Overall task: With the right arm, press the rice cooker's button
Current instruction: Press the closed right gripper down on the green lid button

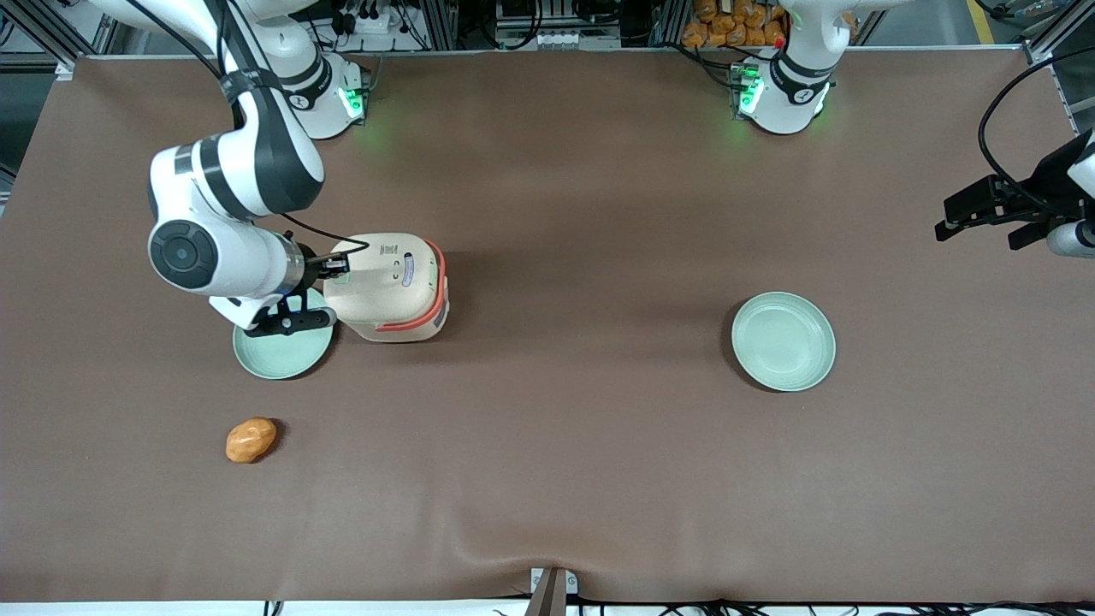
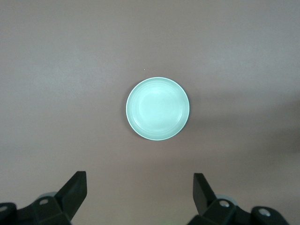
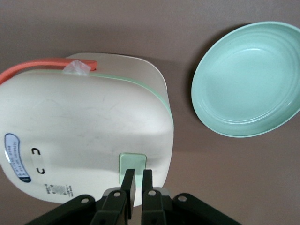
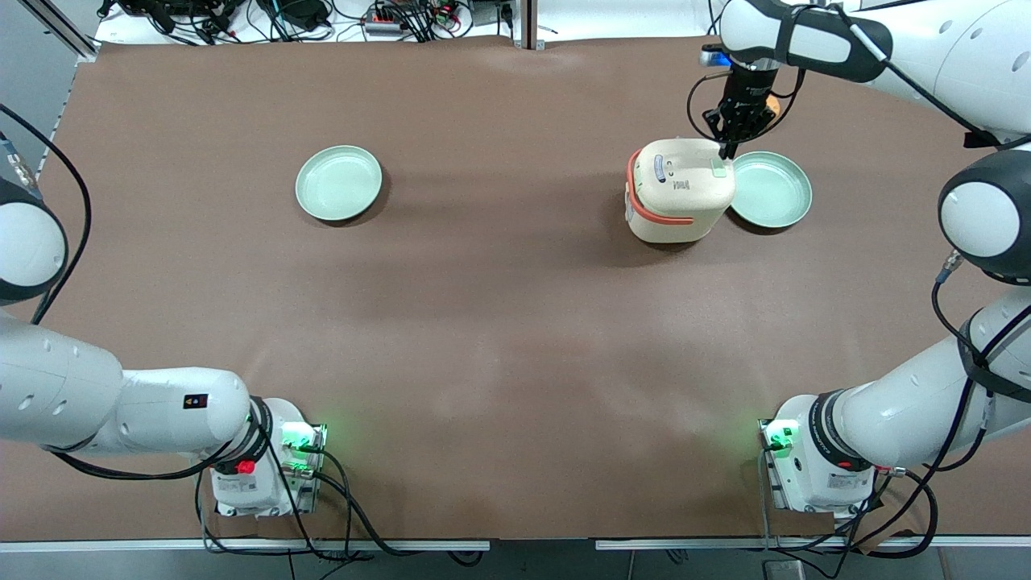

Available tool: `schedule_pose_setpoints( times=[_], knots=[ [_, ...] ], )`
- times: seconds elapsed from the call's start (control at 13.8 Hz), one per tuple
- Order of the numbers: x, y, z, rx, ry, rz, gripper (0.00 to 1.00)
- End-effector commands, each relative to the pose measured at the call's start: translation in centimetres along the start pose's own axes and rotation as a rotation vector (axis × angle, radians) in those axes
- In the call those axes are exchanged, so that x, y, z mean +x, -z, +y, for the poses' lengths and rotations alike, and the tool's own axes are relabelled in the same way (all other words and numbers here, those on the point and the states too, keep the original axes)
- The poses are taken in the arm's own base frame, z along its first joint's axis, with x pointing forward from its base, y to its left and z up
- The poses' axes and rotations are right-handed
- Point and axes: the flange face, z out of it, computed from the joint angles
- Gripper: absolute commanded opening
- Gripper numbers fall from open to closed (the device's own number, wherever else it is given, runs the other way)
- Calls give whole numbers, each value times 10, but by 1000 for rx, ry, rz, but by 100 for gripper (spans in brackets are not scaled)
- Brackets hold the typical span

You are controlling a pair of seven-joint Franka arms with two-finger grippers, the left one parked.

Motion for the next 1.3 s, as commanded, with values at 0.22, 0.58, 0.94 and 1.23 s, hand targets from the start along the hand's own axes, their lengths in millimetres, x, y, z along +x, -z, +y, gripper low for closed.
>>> schedule_pose_setpoints(
  times=[0.22,0.58,0.94,1.23],
  knots=[
    [4,-13,-6,7,3,-6,6],
    [8,-21,-12,1,14,-4,6],
    [13,-28,-11,-2,19,1,5],
    [10,-17,-11,1,20,13,6]
  ],
)
